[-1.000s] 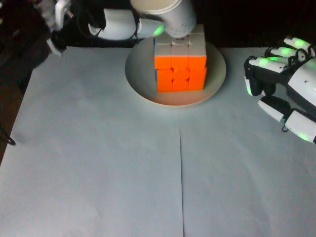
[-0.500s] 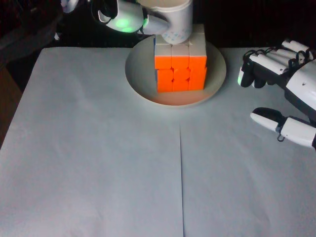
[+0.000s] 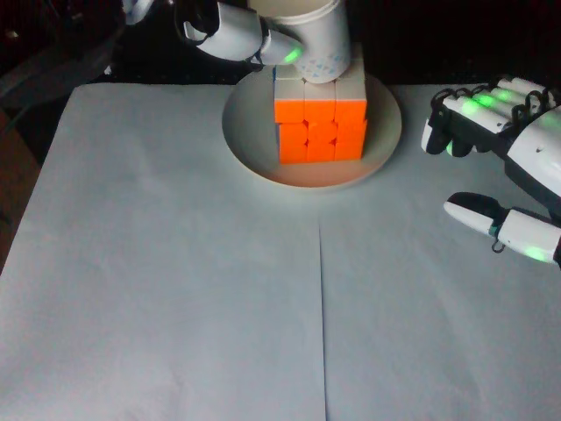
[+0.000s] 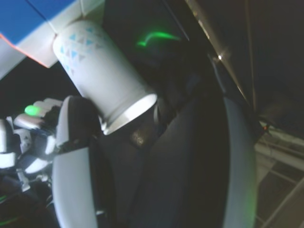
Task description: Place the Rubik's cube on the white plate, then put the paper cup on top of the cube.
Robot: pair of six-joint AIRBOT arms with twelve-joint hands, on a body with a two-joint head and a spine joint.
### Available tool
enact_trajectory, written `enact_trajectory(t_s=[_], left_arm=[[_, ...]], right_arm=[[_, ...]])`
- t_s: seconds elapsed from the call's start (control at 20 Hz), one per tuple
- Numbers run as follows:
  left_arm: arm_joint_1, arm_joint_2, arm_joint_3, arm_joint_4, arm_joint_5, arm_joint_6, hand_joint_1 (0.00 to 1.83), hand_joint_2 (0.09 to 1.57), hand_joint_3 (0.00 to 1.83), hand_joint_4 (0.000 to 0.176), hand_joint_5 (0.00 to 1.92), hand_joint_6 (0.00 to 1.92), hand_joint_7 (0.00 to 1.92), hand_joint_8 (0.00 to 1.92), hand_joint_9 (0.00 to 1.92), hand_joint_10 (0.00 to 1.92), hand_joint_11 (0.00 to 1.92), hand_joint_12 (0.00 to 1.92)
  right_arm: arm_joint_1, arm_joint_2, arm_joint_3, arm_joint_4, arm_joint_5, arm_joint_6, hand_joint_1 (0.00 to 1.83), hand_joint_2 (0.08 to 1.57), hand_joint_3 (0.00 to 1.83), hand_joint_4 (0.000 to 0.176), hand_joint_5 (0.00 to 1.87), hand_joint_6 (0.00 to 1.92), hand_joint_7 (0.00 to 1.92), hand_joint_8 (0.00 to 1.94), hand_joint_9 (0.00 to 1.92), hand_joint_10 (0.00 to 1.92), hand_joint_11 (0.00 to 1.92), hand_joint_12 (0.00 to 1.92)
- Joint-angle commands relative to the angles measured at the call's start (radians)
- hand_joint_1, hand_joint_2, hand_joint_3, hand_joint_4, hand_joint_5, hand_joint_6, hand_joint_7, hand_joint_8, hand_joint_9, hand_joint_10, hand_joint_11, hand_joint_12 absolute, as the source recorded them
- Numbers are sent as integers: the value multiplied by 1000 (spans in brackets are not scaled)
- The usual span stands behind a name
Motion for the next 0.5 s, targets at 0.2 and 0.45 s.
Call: enact_trajectory(t_s=[0.2,0.45], left_arm=[[-14,-2,7,-13,-84,-4,732,1158,0,74,144,27,146,0,20,677,0,1770],[-14,-1,7,-14,-89,-5,699,1128,0,114,84,1,0,0,0,181,0,1628]], right_arm=[[2,-1,3,-6,125,1,834,1422,1,0,452,1769,277,1609,319,1792,263,1921],[0,-2,3,-3,125,1,831,1409,3,0,464,1749,329,1580,363,1749,215,1921]])
